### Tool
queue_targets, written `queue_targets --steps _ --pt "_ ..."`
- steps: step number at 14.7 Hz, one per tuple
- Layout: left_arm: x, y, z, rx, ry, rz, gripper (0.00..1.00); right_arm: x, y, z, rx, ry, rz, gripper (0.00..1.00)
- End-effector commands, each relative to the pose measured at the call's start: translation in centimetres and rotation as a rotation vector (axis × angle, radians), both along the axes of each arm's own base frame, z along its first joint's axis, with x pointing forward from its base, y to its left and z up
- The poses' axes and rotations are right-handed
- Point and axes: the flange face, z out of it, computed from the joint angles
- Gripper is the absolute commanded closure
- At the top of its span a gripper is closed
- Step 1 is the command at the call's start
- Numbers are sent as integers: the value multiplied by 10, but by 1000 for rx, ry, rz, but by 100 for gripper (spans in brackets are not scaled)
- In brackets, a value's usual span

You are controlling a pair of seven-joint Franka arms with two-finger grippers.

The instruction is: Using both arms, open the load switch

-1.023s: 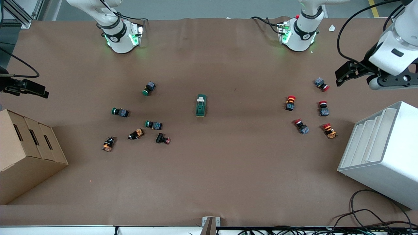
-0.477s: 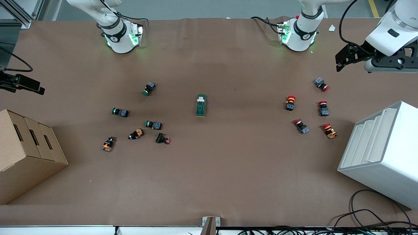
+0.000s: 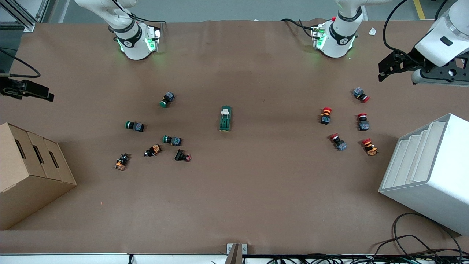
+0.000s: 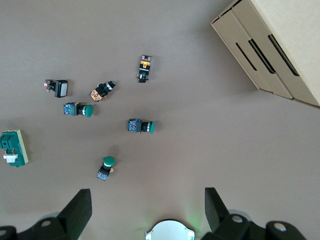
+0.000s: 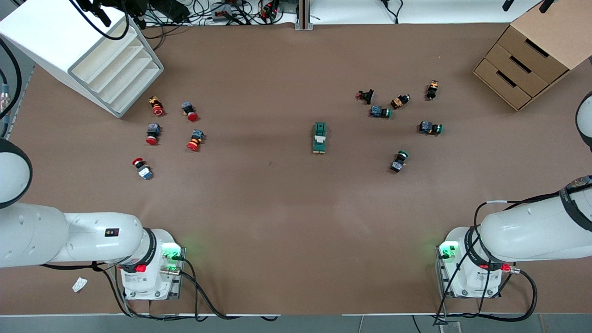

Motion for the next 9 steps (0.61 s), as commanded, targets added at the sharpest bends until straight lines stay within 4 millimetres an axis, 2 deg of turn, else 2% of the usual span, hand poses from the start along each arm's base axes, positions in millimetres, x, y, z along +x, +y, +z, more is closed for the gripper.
queue_targets --steps 1,6,9 --pt "1 -3 3 -15 -6 -14 0 -19 6 10 -38 -2 23 0" --pt "2 -5 8 -9 -10 -19 0 -55 8 29 -36 -26 21 0" --pt "10 -2 10 -14 -16 -12 0 -64 9 37 -29 -43 23 0"
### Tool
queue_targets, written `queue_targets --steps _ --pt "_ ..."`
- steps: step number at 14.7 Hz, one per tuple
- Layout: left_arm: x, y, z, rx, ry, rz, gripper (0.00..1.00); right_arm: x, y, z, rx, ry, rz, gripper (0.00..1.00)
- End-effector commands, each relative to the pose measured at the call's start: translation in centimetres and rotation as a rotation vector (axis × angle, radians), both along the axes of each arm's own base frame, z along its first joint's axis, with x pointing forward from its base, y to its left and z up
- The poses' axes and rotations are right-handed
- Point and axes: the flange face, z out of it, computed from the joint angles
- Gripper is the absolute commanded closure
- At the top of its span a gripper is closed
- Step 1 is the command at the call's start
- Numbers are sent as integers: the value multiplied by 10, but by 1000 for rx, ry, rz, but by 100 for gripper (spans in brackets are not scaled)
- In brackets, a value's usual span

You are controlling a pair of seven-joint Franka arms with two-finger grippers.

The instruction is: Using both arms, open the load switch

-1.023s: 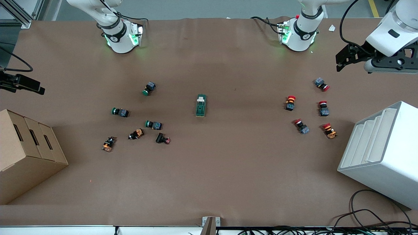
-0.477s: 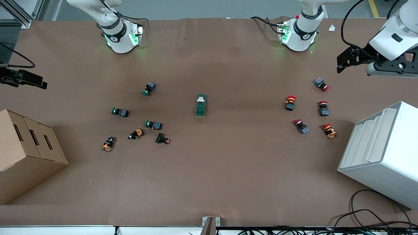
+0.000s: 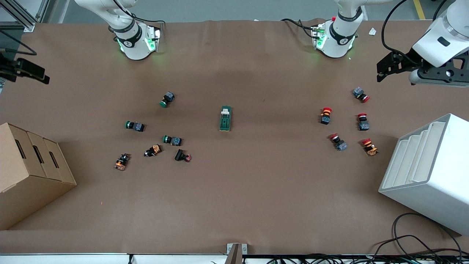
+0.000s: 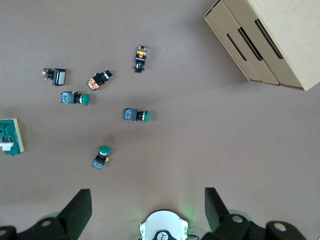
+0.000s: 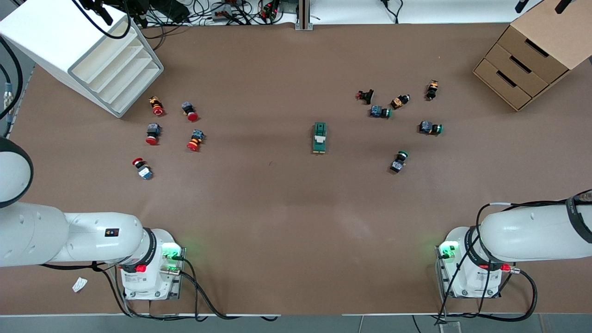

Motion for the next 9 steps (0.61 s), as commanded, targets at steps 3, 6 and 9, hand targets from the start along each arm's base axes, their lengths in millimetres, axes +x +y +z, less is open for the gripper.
queue_targets --steps 3,6,9 --pt "8 1 4 -10 -4 -6 0 -18 4 0 1 -17 6 0" --pt "8 0 4 -11 0 -11 0 -26 4 -1 24 -52 3 0" --pt "6 1 4 -13 11 -9 0 -29 5 -3 25 -71 5 0"
